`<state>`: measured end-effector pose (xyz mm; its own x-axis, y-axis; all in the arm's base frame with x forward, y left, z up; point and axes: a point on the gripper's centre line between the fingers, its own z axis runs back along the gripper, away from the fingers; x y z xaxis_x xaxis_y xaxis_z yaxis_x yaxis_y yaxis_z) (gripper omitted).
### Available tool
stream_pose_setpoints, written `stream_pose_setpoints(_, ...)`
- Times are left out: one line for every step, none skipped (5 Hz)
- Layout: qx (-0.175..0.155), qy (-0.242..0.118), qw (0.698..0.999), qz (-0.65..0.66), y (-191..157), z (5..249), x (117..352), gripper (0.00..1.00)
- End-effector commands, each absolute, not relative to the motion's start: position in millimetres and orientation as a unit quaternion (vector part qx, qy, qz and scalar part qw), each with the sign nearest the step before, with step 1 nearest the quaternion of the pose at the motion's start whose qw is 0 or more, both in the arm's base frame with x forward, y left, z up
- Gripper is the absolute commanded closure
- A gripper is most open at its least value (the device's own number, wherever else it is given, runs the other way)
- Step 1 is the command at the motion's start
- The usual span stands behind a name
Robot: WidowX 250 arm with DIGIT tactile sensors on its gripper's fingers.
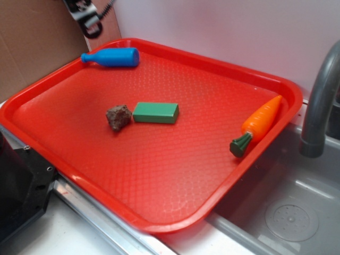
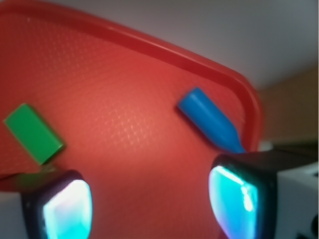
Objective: Grab the blue bottle.
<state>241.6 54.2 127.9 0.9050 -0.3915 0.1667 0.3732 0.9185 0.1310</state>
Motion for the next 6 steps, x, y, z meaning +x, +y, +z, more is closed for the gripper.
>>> stream_pose_setpoints(-0.005,-0.117,0.938,-0.326,108,98,271,0.0)
stream_pose_setpoints(0.013,-0.107,0.944,-0.31,130,82,281,0.0)
stream_pose_setpoints(0.033,-0.115,0.934,-0.335,124,68,297,0.0)
stream_pose_setpoints(0.05,-0.138,0.924,-0.353,116,57,300,0.0)
stream_pose_setpoints(0.051,-0.155,0.918,-0.361,111,56,299,0.0)
stream_pose_setpoints(0.056,-0.124,0.917,-0.374,100,54,297,0.0)
